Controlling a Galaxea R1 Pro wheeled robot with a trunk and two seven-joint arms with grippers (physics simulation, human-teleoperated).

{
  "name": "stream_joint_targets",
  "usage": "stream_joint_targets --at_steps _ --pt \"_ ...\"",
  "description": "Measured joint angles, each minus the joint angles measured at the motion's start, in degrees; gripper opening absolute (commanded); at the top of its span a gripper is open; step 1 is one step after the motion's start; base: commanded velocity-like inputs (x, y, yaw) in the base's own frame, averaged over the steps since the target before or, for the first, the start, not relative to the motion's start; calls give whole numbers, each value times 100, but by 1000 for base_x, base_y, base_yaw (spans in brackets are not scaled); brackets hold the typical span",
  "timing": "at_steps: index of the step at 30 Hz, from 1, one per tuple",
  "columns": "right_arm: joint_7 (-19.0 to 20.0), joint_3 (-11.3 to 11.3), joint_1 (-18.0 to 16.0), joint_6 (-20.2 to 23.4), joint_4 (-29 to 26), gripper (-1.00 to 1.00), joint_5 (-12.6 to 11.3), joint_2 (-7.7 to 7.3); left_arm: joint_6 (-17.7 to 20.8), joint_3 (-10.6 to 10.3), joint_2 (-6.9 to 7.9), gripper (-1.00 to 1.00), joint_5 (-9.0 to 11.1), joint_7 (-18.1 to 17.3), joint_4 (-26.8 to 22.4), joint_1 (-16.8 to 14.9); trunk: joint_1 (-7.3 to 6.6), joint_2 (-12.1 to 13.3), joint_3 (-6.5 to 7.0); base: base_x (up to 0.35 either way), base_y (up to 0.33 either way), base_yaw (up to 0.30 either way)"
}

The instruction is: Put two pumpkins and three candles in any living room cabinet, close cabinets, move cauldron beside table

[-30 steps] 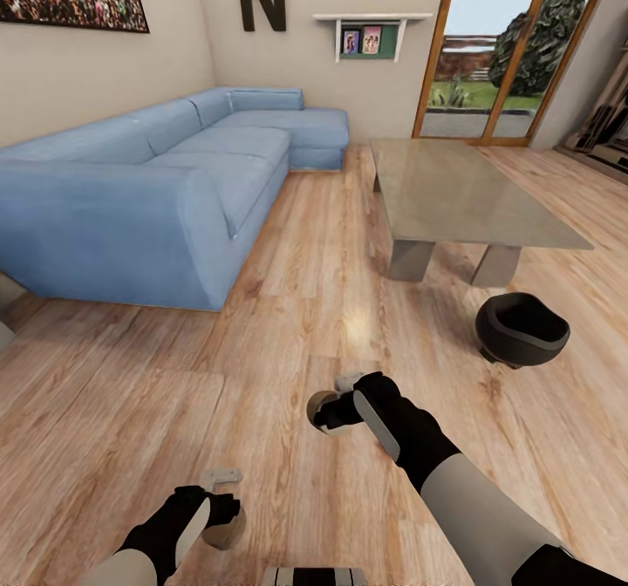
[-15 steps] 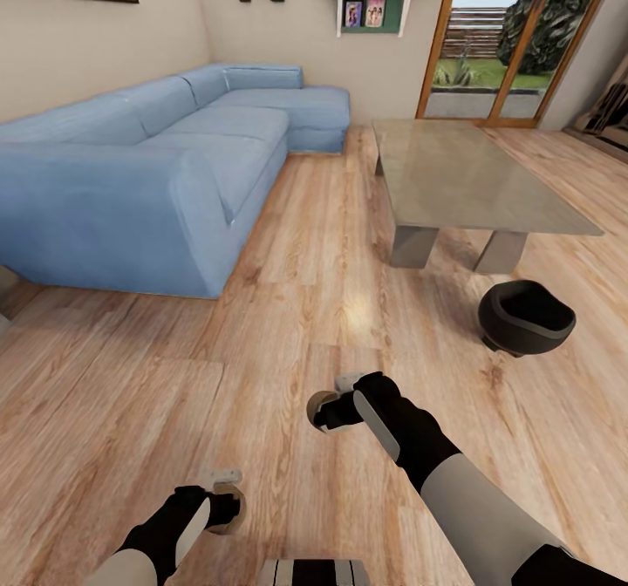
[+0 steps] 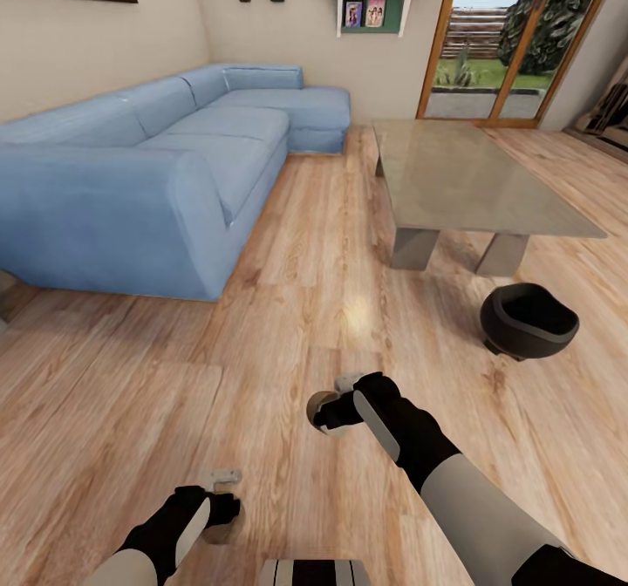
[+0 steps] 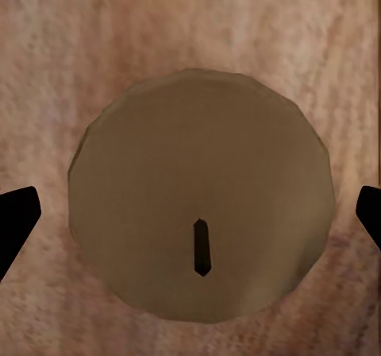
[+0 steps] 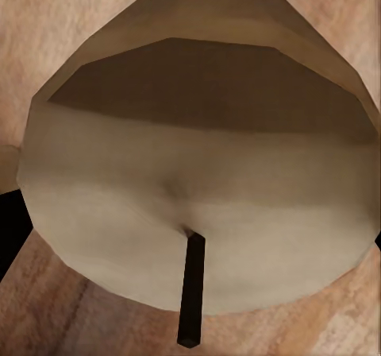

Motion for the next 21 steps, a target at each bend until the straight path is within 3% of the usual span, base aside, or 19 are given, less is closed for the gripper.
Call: stream_joint_targets --at_steps 12,21 --pt "0 0 4 1 0 -100 -8 0 0 0 0 100 0 -1 0 0 1 0 0 8 0 0" --pt "-2 0 4 -1 0 -100 -8 0 8 0 -1 100 3 -1 0 0 19 -9 -155 0 0 0"
